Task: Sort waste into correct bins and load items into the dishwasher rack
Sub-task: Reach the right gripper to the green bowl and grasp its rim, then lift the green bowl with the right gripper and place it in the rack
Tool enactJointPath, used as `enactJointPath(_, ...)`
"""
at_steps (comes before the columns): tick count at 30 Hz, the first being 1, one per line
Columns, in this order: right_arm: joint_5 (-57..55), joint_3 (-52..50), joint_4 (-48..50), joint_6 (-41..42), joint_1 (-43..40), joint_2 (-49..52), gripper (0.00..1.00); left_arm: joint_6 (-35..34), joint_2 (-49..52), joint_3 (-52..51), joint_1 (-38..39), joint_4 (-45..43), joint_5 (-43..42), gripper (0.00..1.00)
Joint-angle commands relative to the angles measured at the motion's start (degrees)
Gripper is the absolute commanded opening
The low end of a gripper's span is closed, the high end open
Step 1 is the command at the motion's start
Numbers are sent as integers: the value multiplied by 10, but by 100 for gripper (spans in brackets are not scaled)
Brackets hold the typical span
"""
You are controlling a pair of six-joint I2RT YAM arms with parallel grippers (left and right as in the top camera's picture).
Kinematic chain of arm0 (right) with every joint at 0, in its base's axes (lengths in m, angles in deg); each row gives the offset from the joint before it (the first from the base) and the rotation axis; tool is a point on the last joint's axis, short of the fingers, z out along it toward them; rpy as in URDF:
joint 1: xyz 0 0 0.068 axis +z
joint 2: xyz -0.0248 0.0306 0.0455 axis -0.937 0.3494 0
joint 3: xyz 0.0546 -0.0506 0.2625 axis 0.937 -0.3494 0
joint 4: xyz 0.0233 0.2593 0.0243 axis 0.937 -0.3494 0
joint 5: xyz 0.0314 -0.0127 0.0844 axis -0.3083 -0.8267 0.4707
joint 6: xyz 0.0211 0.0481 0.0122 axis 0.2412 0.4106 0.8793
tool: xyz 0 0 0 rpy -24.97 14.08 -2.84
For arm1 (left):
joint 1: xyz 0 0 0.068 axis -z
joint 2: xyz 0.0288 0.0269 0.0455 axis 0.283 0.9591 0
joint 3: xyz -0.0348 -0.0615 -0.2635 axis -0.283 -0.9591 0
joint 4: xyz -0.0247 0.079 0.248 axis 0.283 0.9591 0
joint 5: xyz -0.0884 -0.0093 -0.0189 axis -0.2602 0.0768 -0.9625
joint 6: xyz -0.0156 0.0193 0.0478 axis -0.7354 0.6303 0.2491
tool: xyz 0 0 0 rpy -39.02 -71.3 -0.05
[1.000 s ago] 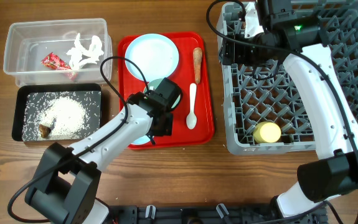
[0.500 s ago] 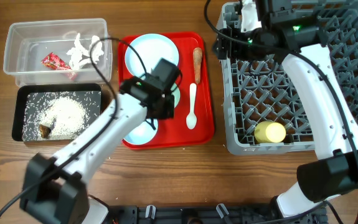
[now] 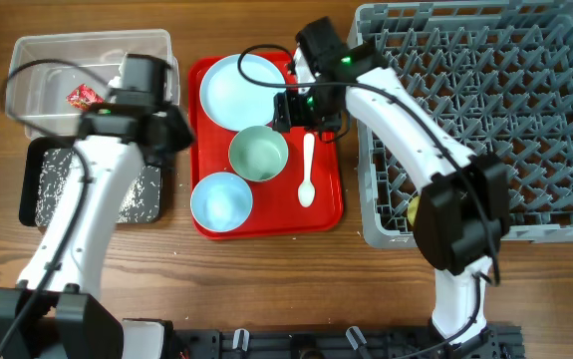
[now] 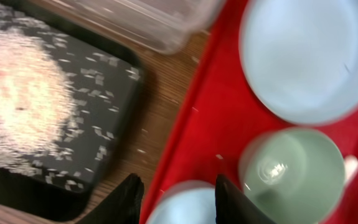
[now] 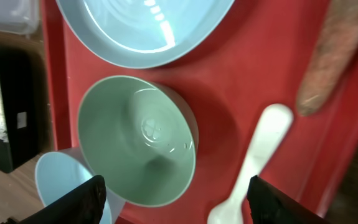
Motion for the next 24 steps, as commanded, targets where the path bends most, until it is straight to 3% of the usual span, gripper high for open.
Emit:
enactJointPath(1, 6, 7, 17, 11, 10, 34, 68, -12, -5, 6, -57, -5, -18, 47)
enactJointPath(4, 6, 4, 33, 10, 15, 57, 59, -12, -5, 6, -81, -10, -17, 54)
enactJointPath(8, 6, -17, 51, 11, 24, 67, 45, -12, -4, 5, -82, -14, -17, 55)
enactJointPath(11, 6, -28, 63, 12, 31, 67, 30, -12, -4, 4, -82, -20, -17, 61)
enactJointPath(17, 6, -29, 67, 26, 33, 85, 28, -12, -4, 4, -82, -22, -17, 72)
enactJointPath(20, 6, -29, 67, 27, 33, 86, 8, -12, -4, 4, -82, -22, -17, 77)
enactJointPath(23, 5, -28, 68, 40, 31, 83, 4, -12, -4, 4, -82, -22, -17, 100)
enactJointPath(24, 5, -26, 68, 42, 30, 80, 4, -12, -4, 4, -82, -22, -17, 100)
